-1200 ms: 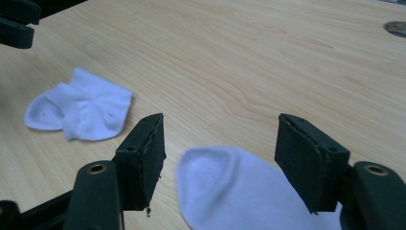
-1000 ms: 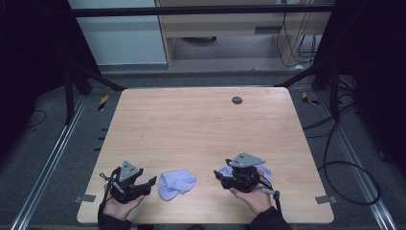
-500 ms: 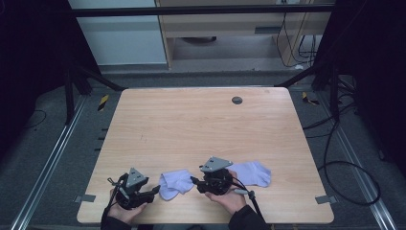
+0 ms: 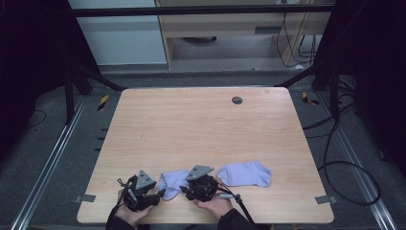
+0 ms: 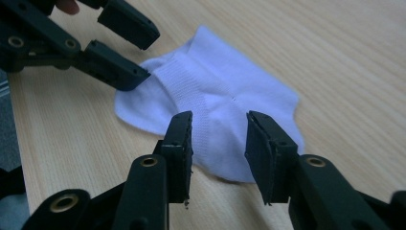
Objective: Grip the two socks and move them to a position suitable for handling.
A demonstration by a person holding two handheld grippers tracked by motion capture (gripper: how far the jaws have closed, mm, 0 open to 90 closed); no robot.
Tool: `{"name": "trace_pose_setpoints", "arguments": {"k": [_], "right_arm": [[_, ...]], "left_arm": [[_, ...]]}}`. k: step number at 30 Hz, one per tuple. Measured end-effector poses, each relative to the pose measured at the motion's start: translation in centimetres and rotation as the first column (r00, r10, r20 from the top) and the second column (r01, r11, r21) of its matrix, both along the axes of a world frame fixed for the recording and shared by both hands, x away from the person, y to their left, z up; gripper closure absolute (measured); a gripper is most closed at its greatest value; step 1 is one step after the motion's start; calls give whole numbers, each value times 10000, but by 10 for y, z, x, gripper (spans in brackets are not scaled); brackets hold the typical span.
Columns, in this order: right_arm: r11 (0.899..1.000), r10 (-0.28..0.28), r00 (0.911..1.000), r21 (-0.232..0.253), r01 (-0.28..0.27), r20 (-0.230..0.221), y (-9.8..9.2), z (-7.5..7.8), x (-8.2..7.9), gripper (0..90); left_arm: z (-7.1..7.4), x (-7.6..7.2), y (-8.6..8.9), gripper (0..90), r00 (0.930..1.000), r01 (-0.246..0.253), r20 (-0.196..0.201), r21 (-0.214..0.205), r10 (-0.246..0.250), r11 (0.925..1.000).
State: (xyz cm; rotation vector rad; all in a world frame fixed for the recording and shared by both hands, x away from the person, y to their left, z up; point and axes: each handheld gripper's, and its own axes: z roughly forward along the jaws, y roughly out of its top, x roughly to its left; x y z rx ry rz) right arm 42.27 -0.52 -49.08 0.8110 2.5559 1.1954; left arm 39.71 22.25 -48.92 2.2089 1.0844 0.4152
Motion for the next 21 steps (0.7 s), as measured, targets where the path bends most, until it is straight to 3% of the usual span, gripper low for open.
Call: {"name": "trace_pose_setpoints", "arguments": {"k": [7,16,19,21], "right_arm": [[9998,161,9996,-106,-164,-248,6,-10,-2,689],[9995,174,9994,-240,-181,-303,11,-9,-6,839],[10000,60,9993,77,-57,-359,8,-7,-4,850],[9986,-45,9993,534,65,-365,5,-2,-3,854]], "left_arm": [[-2,1,1,633,9995,20,-312,-220,-27,9998],[-2,4,2,810,9992,-57,-409,-305,45,9995],[-1,4,2,842,9991,-56,-428,-323,42,9995],[-1,4,2,847,9990,-40,-450,-330,25,9994]]}}
